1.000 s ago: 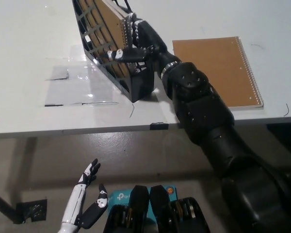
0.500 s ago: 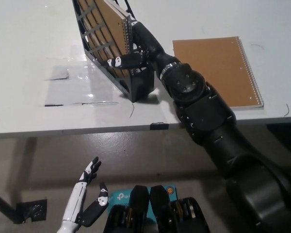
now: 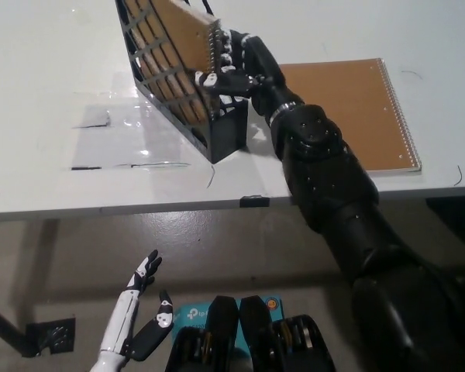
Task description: Use the right hand to pick up a book from the book holder on the left side and put it on another book on the right side
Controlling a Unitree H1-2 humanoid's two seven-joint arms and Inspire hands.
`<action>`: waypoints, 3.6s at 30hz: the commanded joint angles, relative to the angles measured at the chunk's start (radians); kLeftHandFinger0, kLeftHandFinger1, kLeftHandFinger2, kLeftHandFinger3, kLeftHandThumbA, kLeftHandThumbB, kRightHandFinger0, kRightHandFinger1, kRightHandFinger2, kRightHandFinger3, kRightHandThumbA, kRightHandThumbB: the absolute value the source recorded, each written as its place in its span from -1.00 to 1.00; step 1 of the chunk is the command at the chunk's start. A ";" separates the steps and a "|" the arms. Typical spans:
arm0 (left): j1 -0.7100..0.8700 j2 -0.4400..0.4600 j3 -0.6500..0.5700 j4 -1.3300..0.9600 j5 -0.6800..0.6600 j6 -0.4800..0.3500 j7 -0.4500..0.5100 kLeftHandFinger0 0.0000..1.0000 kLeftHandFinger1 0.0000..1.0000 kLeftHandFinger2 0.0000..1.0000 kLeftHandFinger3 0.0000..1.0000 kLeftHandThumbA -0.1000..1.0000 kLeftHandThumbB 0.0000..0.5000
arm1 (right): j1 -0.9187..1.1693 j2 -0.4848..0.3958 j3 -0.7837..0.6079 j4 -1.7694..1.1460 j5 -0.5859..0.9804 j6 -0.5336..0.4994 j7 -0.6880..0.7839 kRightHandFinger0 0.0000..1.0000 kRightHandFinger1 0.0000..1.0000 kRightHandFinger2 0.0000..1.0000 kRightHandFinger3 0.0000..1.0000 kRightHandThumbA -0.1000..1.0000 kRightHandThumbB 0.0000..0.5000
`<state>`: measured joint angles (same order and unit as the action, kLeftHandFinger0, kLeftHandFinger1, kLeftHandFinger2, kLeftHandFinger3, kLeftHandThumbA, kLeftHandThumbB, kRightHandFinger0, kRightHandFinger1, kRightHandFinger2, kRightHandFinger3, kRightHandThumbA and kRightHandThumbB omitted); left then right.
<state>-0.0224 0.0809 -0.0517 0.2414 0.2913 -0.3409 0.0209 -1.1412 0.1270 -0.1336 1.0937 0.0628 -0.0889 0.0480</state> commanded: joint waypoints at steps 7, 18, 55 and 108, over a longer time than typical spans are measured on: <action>-0.032 0.005 0.004 -0.030 0.028 0.005 0.040 1.00 1.00 1.00 1.00 -0.46 -0.40 | -0.102 0.041 -0.181 0.046 0.187 0.107 0.030 -1.00 -0.59 0.21 -0.05 -0.64 -0.03; -0.050 0.001 0.005 -0.030 0.013 0.018 0.028 0.96 1.00 1.00 1.00 -0.54 -0.40 | -0.115 0.014 -0.156 0.077 0.167 0.024 0.084 -1.00 -0.72 0.26 0.14 -1.00 -0.32; -0.070 0.003 0.002 -0.002 0.023 -0.013 0.040 0.81 0.85 0.84 1.00 -0.54 -0.46 | -0.352 -0.075 -0.339 -0.377 0.467 0.393 0.031 -1.00 -0.24 0.56 1.00 -1.00 -0.82; -0.051 0.008 0.002 0.033 0.018 -0.063 0.079 0.84 0.89 0.84 1.00 -0.54 -0.50 | -0.203 -0.368 -0.470 0.182 0.525 0.307 0.028 -1.00 -0.83 0.33 1.00 -1.00 -0.77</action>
<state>-0.0689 0.0851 -0.0522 0.2756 0.3083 -0.3439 0.0616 -1.2423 -0.1919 -0.5880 1.2553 0.5652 0.3355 0.0502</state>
